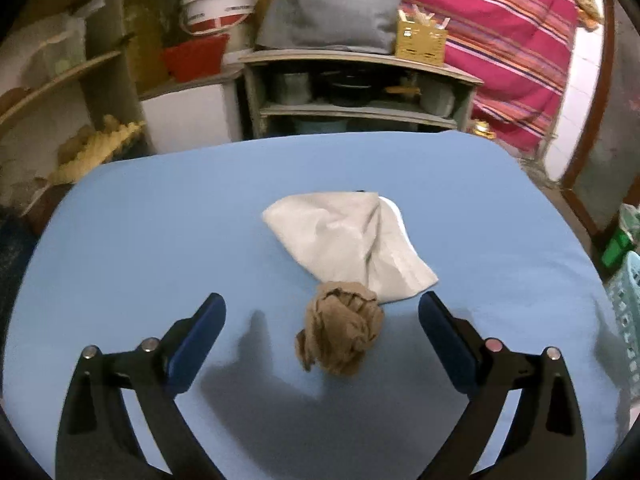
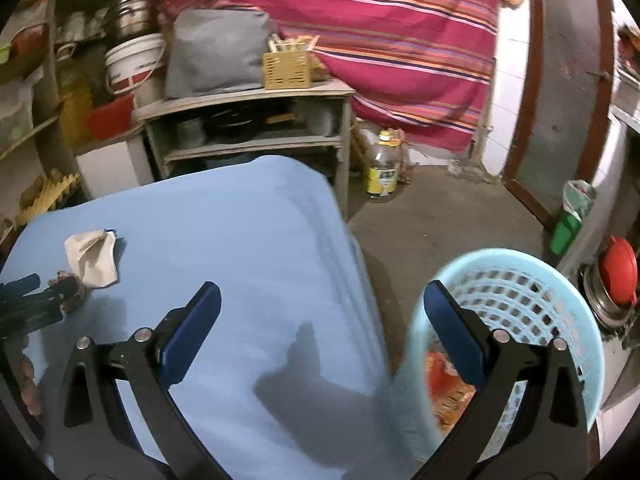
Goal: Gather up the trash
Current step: 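Move both tools back over the table toward the tan paper and white tissue, then grasp the tan crumpled paper with the left tool while the right tool grasps the white tissue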
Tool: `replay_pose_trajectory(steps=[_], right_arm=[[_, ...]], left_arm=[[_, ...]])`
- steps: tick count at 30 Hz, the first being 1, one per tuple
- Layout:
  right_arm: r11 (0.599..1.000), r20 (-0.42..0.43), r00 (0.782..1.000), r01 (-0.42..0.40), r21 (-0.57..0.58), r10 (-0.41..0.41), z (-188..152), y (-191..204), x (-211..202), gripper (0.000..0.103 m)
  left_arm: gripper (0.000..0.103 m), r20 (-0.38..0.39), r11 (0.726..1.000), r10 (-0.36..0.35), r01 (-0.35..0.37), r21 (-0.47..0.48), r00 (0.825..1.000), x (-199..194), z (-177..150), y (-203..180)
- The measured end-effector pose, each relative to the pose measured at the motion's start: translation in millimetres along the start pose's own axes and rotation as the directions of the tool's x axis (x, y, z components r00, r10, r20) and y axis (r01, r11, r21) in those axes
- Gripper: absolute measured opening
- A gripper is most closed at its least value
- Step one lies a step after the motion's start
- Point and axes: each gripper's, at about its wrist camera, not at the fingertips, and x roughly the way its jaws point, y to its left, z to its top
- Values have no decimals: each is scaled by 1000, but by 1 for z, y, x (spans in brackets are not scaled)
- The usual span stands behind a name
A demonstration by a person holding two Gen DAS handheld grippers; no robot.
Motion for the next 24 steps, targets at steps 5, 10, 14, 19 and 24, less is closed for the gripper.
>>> replay_pose_trajectory(steps=[5,10,14,19,24], right_arm=[[999,-27,999,-41,-33,40,1,38,15,99],[996,-41,997,-73,-45,71,0,75,23,99],[991,-43,991,-126,-46,124,4,109,28,99],[980,-97,976,-198,-16,196,6,164,47,99],[967,-163,960,-242,-79,227,22,233,70,99]], left_arm=[[40,-76,994,-101,103,24,992,14,-5,1],[39,-45,992,-124,125,13,991,2,-2,19],[39,-43,998,-69,69,1,997,-19,-3,51],[39,-12,1000,23,-23,-13,1000,-40,1,99],[39,19,997,55,-54,-61,998,-55,4,134]])
